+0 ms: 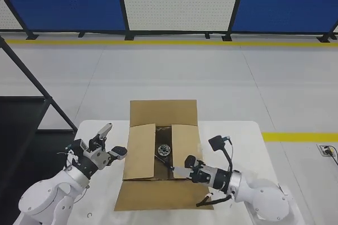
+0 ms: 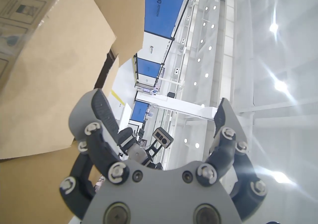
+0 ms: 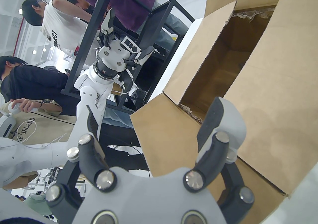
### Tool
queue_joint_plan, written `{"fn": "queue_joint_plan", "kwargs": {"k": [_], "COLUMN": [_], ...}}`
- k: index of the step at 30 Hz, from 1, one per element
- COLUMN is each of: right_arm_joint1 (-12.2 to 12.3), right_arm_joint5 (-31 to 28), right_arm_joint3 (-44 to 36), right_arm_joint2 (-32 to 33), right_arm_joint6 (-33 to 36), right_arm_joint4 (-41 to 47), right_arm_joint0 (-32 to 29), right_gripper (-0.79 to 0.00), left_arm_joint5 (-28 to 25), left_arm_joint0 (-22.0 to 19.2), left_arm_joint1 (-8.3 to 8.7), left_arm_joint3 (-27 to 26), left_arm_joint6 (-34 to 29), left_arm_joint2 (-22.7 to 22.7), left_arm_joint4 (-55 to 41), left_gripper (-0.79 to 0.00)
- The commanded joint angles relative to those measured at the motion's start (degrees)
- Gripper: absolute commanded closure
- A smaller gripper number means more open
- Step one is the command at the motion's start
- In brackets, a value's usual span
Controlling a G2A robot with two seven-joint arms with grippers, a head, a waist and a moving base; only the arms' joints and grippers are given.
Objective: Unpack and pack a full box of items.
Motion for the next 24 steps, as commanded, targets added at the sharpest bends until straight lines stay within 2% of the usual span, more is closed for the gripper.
{"fn": "queue_joint_plan", "kwargs": {"k": [1, 3, 5, 10, 17, 19, 22, 24], "right_arm_joint1": [0.0, 0.1, 0.4, 1.5, 3.1, 3.5, 3.8, 3.8], "right_arm_joint5": [0.0, -1.0, -3.2, -7.3, -17.3, -19.2, -18.2, -17.7], "right_arm_joint3": [0.0, -0.9, -2.4, -7.2, -15.7, -17.3, -18.4, -18.5], "right_arm_joint2": [0.0, -0.3, 0.3, 4.4, 13.2, 15.6, 18.7, 18.9], "right_arm_joint6": [0.0, -0.1, 1.1, 4.9, 8.7, 9.2, 5.9, 5.3], "right_arm_joint4": [0.0, 0.6, 1.5, 4.8, 14.8, 17.0, 14.9, 14.1], "right_arm_joint0": [0.0, -0.5, -1.3, -6.0, -18.0, -21.2, -24.6, -24.9], "right_gripper": [-0.785, -0.785, -0.785, -0.785, -0.785, -0.785, -0.785, -0.785], "left_arm_joint5": [0.2, 0.0, 0.1, -0.1, -1.8, -1.6, -0.7, -0.5], "left_arm_joint0": [0.3, -0.3, -2.7, -12.1, -25.4, -28.8, -33.8, -35.6], "left_arm_joint1": [-0.03, -0.23, -0.48, -0.8, -1.08, -1.36, -1.83, -2.17], "left_arm_joint3": [0.1, 2.0, 4.7, 13.7, 28.0, 32.5, 39.9, 42.2], "left_arm_joint6": [-0.3, 1.0, 2.1, 2.1, -0.3, -1.8, -1.6, -0.5], "left_arm_joint2": [0.4, 1.1, 1.3, 3.1, 8.2, 9.4, 11.2, 11.8], "left_arm_joint4": [-0.2, -1.2, -3.8, -4.7, 2.2, 1.6, 1.5, 0.7], "left_gripper": [-0.785, -0.785, -0.785, -0.785, -0.785, -0.785, -0.785, -0.785]}}
